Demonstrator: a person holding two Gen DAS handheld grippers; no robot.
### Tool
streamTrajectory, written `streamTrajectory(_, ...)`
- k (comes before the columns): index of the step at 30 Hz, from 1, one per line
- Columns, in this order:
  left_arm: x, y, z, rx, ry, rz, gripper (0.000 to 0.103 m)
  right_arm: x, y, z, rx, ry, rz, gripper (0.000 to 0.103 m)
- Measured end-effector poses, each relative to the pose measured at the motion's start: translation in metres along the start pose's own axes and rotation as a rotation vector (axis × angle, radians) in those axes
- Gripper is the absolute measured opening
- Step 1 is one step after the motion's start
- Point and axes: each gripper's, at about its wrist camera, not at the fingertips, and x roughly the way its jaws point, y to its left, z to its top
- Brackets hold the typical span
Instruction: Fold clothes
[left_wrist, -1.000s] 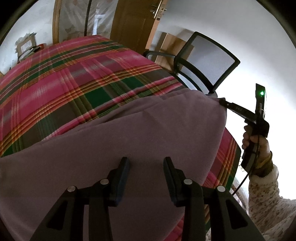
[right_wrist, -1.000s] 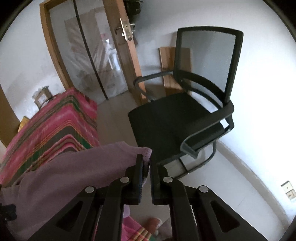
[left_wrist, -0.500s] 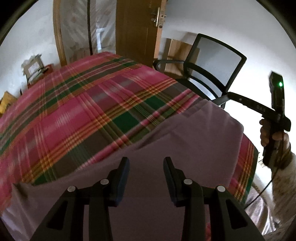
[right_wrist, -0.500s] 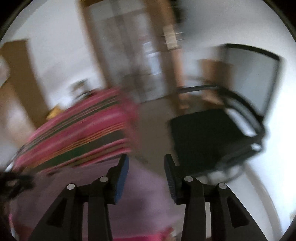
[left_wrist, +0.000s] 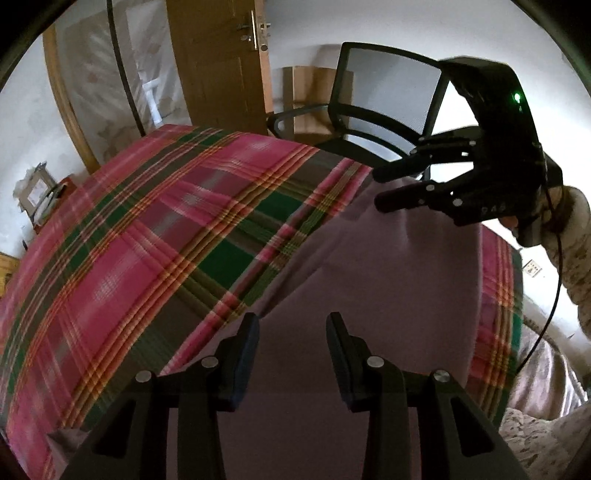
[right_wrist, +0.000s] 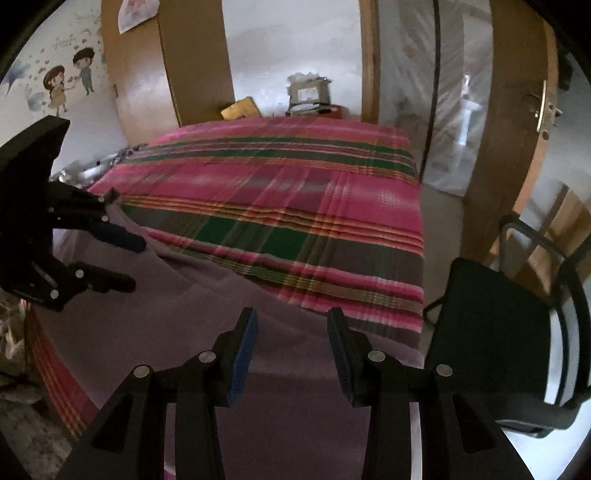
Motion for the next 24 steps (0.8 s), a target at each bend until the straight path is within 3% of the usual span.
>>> streamTrajectory(8,0.001,-0.002,0.003,0.02,-0.019,-0.076,0.038,0.007,0.006,0.001,-0.103,0.098,0.062,0.041)
streamTrajectory(16,0.013,-0.001,0.009,0.049,0.015,-0.116,0.038,0.02,0.01,0.006,-0.191,0.189,0.078,0.041)
streamTrajectory(24,0.024,-0.007,0.005,0.095,0.05,-0.106,0.038,0.023,0.01,0.011,-0.21,0.2,0.086,0.041)
